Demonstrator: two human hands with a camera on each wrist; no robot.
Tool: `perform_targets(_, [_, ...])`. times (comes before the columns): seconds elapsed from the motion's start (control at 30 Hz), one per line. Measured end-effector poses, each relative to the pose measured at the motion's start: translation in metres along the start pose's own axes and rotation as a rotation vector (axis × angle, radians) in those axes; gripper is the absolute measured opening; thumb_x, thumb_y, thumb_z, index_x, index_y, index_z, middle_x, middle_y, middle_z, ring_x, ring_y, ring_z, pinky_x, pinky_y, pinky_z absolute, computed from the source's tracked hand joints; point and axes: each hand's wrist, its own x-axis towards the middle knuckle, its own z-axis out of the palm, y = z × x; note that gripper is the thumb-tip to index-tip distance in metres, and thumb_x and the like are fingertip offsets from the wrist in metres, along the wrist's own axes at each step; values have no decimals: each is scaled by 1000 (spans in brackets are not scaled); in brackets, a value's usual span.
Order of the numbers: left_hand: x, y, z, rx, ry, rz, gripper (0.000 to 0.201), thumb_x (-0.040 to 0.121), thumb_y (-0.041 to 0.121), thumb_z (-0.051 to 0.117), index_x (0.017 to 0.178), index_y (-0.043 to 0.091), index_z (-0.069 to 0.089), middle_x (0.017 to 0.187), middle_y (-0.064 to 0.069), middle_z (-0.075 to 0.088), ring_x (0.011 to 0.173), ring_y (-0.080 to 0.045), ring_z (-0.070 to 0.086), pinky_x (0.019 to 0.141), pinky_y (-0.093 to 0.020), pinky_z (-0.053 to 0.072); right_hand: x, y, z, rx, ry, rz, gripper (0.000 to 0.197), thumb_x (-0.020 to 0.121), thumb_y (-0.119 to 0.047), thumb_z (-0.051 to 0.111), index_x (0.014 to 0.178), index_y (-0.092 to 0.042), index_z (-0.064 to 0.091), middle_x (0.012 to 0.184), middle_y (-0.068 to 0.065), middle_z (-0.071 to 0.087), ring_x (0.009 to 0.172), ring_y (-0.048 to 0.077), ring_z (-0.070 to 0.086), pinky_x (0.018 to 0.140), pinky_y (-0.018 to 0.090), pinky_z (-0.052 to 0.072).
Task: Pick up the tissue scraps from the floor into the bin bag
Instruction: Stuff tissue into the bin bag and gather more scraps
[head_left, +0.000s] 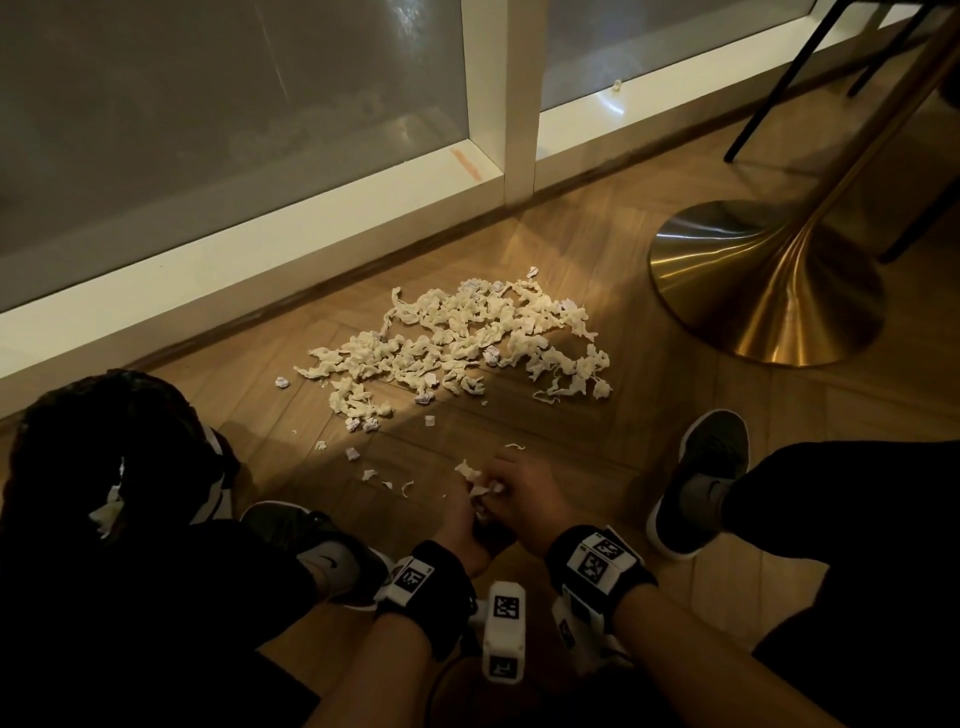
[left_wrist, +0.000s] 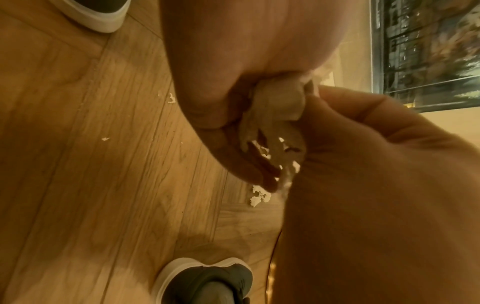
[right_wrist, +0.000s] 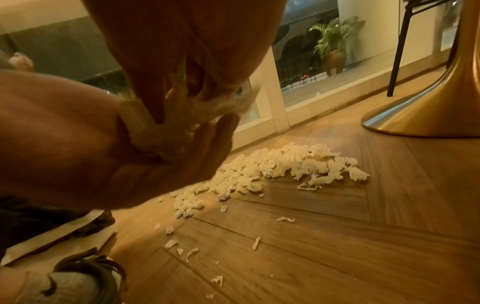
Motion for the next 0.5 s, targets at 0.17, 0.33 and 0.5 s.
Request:
perform_targets(0.17, [8, 6, -6, -21, 68, 85, 38, 100, 26, 31, 73, 9, 50, 55, -7, 59, 58, -16, 58, 48, -23, 46, -6, 0, 6, 2, -23, -53, 11, 85, -17, 65, 76, -11, 66, 80, -8, 50, 73, 0, 38, 67, 8, 28])
perform_targets(0.33, [14, 15, -15, -97, 65, 92, 40, 99, 28, 29, 77, 6, 55, 58, -9, 62, 63, -20, 60, 61, -27, 48, -10, 1, 7, -112, -144, -182, 24, 89, -33, 53, 95, -18, 70, 100, -2, 58, 100, 14, 44, 85, 24, 35])
perform_targets(0.5, [11, 14, -14, -103, 43, 63, 28, 92, 17, 31, 75, 7, 50, 60, -10, 57, 58, -20, 58, 54, -25, 48, -6, 5, 3, -91, -127, -142, 18, 81, -26, 63, 90, -16, 74, 94, 2, 64, 96, 22, 48, 78, 28, 33])
